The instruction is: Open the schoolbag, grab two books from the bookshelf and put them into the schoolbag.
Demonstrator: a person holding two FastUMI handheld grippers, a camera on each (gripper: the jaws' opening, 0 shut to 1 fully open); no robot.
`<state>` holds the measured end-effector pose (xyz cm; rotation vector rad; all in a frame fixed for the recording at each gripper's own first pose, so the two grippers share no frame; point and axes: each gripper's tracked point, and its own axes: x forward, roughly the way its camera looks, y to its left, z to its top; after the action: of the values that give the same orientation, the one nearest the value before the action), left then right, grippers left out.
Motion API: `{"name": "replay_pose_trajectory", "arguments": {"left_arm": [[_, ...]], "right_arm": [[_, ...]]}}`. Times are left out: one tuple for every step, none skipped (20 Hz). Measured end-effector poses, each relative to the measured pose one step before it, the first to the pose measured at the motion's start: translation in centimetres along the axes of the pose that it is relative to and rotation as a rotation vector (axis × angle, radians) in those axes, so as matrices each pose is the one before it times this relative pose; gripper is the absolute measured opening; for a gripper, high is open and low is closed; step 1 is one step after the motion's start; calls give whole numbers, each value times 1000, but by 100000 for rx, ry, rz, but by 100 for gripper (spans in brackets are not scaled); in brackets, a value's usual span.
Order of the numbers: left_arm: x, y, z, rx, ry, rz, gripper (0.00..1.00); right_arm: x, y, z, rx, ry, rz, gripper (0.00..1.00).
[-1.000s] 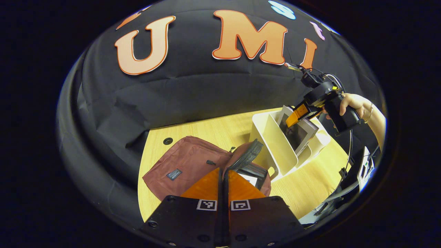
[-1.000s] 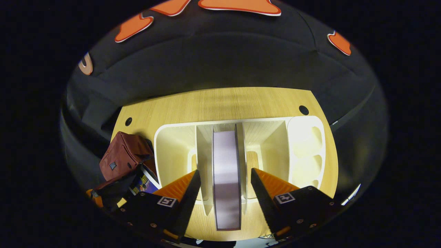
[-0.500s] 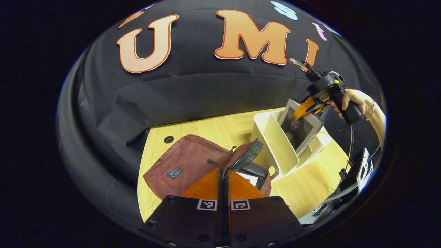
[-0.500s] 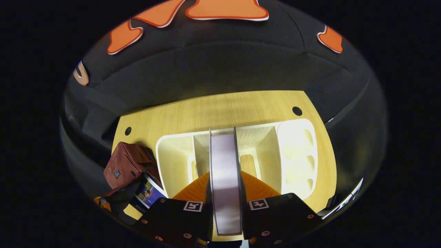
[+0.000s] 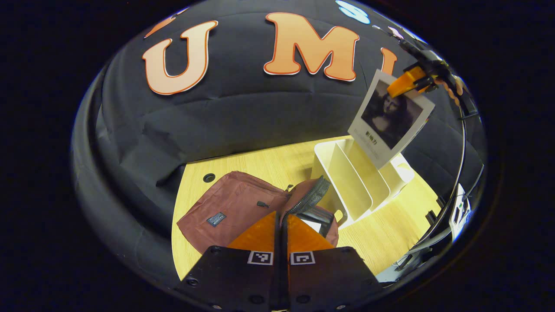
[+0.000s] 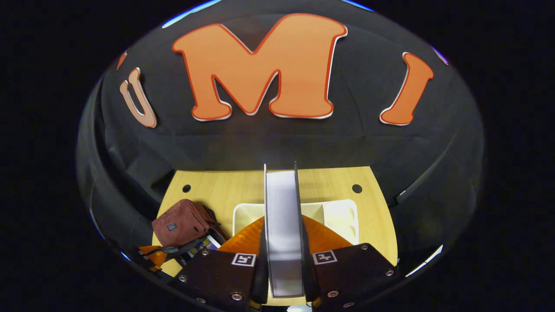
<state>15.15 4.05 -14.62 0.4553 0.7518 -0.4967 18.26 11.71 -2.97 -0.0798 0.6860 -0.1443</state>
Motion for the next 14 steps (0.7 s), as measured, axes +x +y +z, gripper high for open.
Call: {"name": "replay_pose_trajectory", "arguments": {"left_arm": [[144, -13, 145, 123, -55, -258, 1], [66, 89, 60, 157, -57, -119, 1], [94, 92, 176, 123, -184, -21, 1], [136, 224, 3, -71, -322, 212, 1], [93, 150, 34, -456, -35, 197, 1], [31, 165, 30, -1514, -132, 125, 1], [126, -92, 116, -1885, -276, -239, 1], [34, -81, 7, -1004, -160, -258, 0], [48, -5, 66, -74, -434, -181, 0], [55, -46, 104, 332, -371, -389, 0], [-19, -45, 62, 415, -300, -450, 0], [-84, 38, 72, 379, -535, -472, 1], [-57, -39, 26, 558, -402, -368, 1], [-11, 40, 56, 398, -325, -448, 1]], "right_arm": [[-1803, 303, 256, 1280, -1352, 2689, 32], [-1739, 434, -44, 2284, -1128, 3223, 32], [-1421, 654, -256, 2815, -1474, 3548, 32], [-1230, 634, -280, 3485, -1607, 3642, 32], [-1027, 447, -539, 3898, -992, 3767, 32], [-919, 308, -820, 5097, -1320, 3530, 32], [-724, 298, -775, 5026, -675, 3633, 32], [-465, 119, -1139, 5306, -299, 3170, 32], [91, -163, -1332, 5575, -308, 2678, 32], [292, -331, -1529, 4962, 131, 2425, 32], [1, -444, -1703, 5599, -116, 1683, 32], [281, -652, -1845, 5106, -14, 1571, 32], [844, -754, -1380, 5858, -503, 1567, 32], [728, -817, -1790, 6388, -256, 2146, 32]]}}
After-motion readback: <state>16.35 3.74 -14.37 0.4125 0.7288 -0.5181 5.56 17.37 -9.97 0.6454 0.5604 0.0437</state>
